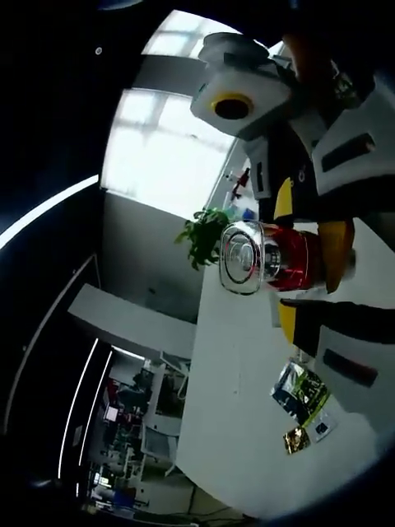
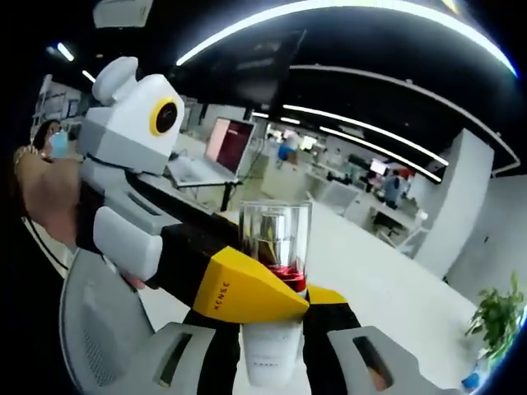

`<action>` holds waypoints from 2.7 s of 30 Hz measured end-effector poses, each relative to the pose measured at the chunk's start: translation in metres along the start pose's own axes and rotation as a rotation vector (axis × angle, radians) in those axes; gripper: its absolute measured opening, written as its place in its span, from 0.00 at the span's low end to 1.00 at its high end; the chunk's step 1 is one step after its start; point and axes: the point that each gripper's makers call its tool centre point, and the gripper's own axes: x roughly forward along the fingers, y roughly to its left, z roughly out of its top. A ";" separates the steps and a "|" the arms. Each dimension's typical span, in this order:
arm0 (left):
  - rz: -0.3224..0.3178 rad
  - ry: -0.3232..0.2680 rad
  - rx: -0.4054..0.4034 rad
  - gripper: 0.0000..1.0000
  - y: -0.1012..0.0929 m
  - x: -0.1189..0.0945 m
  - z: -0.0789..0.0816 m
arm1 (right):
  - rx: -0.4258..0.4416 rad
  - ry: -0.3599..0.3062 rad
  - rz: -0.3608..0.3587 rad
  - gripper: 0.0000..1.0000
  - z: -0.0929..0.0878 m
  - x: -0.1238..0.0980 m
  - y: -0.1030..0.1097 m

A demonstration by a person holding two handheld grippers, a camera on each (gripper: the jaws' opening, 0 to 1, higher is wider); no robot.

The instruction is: Arrange the skincare products in the storage area until every visible bottle or jar stands upright without overlapping.

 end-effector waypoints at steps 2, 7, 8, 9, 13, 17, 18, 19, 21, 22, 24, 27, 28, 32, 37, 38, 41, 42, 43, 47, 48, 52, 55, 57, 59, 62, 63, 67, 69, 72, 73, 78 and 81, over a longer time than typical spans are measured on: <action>0.000 -0.006 0.009 0.30 0.002 -0.002 0.002 | 0.002 -0.006 0.007 0.20 0.002 0.000 0.000; 0.007 -0.015 0.011 0.23 0.003 -0.004 0.002 | -0.014 -0.004 0.007 0.20 0.004 0.000 0.002; -0.007 -0.021 0.016 0.23 0.002 -0.003 0.003 | -0.013 0.003 0.007 0.20 0.003 0.000 0.002; -0.007 -0.012 0.005 0.23 0.003 -0.003 0.001 | -0.015 0.003 0.009 0.20 0.003 -0.001 0.003; -0.026 0.013 0.010 0.22 0.003 -0.004 -0.001 | -0.010 0.005 0.016 0.21 0.002 -0.002 0.006; -0.045 0.036 0.014 0.22 0.002 -0.007 0.001 | -0.005 -0.002 0.026 0.21 0.005 -0.003 0.009; -0.053 0.053 0.005 0.22 0.002 -0.008 0.001 | -0.005 -0.004 0.037 0.21 0.006 -0.003 0.011; -0.058 0.063 -0.004 0.22 0.002 -0.009 0.001 | -0.005 -0.010 0.052 0.22 0.008 -0.004 0.012; -0.077 0.070 -0.006 0.22 -0.001 -0.013 0.004 | 0.004 -0.037 0.105 0.22 0.013 -0.008 0.017; -0.086 0.076 0.001 0.22 -0.002 -0.014 0.003 | 0.008 -0.039 0.124 0.22 0.014 -0.009 0.018; -0.118 0.105 0.039 0.22 -0.006 -0.017 0.002 | 0.009 -0.033 0.169 0.23 0.014 -0.012 0.022; -0.157 0.156 0.106 0.21 -0.015 -0.018 -0.001 | -0.014 -0.058 0.230 0.26 0.016 -0.017 0.029; -0.166 0.163 0.116 0.21 -0.017 -0.019 -0.001 | -0.021 -0.068 0.248 0.27 0.016 -0.018 0.032; -0.210 0.203 0.146 0.21 -0.023 -0.026 -0.006 | -0.032 -0.090 0.345 0.29 0.016 -0.028 0.040; -0.268 0.228 0.164 0.21 -0.029 -0.034 -0.008 | 0.035 -0.139 0.475 0.26 0.016 -0.039 0.045; -0.272 0.230 0.169 0.21 -0.029 -0.034 -0.008 | 0.060 -0.154 0.495 0.26 0.018 -0.043 0.044; -0.300 0.247 0.209 0.21 -0.036 -0.038 -0.007 | 0.091 -0.181 0.527 0.26 0.019 -0.048 0.039; -0.306 0.248 0.217 0.21 -0.038 -0.039 -0.006 | 0.106 -0.187 0.543 0.26 0.019 -0.050 0.037; -0.319 0.251 0.232 0.21 -0.042 -0.039 -0.005 | 0.117 -0.185 0.557 0.26 0.018 -0.051 0.036; -0.350 0.255 0.240 0.21 -0.043 -0.041 -0.001 | 0.116 -0.180 0.588 0.26 0.013 -0.050 0.038; -0.354 0.256 0.242 0.21 -0.043 -0.041 0.000 | 0.115 -0.170 0.604 0.26 0.011 -0.051 0.042; -0.396 0.265 0.267 0.21 -0.045 -0.042 0.004 | 0.140 -0.184 0.645 0.26 0.011 -0.051 0.047; -0.428 0.282 0.295 0.21 -0.053 -0.043 0.005 | 0.162 -0.211 0.670 0.25 0.016 -0.053 0.048; -0.445 0.295 0.316 0.21 -0.056 -0.043 0.004 | 0.177 -0.230 0.692 0.24 0.021 -0.054 0.051; -0.459 0.316 0.341 0.21 -0.059 -0.042 0.002 | 0.182 -0.241 0.704 0.24 0.022 -0.054 0.051; -0.485 0.346 0.371 0.22 -0.065 -0.041 -0.001 | 0.171 -0.246 0.714 0.22 0.021 -0.055 0.051; -0.496 0.353 0.379 0.22 -0.066 -0.040 -0.001 | 0.172 -0.250 0.715 0.22 0.019 -0.056 0.050; -0.520 0.371 0.386 0.22 -0.066 -0.038 -0.004 | 0.180 -0.263 0.704 0.20 0.017 -0.057 0.049; -0.532 0.380 0.400 0.22 -0.068 -0.038 -0.005 | 0.187 -0.267 0.703 0.19 0.017 -0.059 0.050; -0.543 0.384 0.401 0.22 -0.069 -0.038 -0.007 | 0.194 -0.283 0.695 0.18 0.016 -0.062 0.050; -0.547 0.385 0.393 0.22 -0.069 -0.037 -0.008 | 0.204 -0.286 0.695 0.18 0.015 -0.063 0.049; -0.546 0.374 0.396 0.23 -0.071 -0.035 -0.009 | 0.209 -0.291 0.677 0.18 0.014 -0.061 0.047; -0.543 0.367 0.375 0.23 -0.071 -0.033 -0.007 | 0.222 -0.298 0.676 0.18 0.015 -0.061 0.046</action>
